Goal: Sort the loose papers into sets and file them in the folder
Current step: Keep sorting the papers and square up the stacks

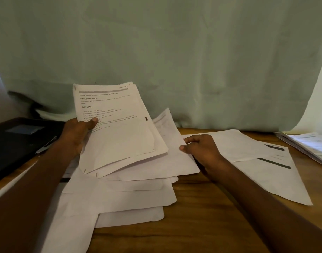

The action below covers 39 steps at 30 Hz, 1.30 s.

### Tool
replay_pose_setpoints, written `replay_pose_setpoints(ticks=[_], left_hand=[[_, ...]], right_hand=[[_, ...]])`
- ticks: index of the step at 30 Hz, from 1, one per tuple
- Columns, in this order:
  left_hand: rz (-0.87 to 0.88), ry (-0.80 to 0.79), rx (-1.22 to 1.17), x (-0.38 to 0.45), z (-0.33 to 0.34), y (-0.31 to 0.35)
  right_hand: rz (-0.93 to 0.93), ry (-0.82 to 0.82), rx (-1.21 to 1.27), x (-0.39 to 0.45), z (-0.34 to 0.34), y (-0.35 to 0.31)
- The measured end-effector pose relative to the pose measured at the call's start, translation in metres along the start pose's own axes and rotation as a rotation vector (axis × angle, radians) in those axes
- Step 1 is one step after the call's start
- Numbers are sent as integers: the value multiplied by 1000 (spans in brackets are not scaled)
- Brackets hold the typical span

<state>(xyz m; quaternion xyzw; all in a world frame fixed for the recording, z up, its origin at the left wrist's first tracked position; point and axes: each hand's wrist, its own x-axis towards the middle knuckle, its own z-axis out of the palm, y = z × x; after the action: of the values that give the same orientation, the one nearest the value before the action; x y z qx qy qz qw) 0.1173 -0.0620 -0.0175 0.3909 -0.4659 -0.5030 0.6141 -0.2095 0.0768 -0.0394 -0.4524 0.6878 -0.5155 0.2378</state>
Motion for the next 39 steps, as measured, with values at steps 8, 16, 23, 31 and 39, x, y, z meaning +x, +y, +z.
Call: replay_pose_setpoints(ticks=[8, 16, 23, 31, 39], left_hand=[[91, -55, -101, 4, -3, 3], [94, -116, -144, 4, 0, 4], [126, -159, -195, -1, 10, 9], [236, -61, -172, -15, 40, 19], [297, -36, -137, -25, 54, 23]], right_hand=[[89, 60, 454, -1, -29, -10], [82, 89, 468, 1, -34, -13], [49, 113, 512, 5, -37, -12], [8, 34, 519, -3, -33, -21], [-22, -12, 543, -11, -32, -27]])
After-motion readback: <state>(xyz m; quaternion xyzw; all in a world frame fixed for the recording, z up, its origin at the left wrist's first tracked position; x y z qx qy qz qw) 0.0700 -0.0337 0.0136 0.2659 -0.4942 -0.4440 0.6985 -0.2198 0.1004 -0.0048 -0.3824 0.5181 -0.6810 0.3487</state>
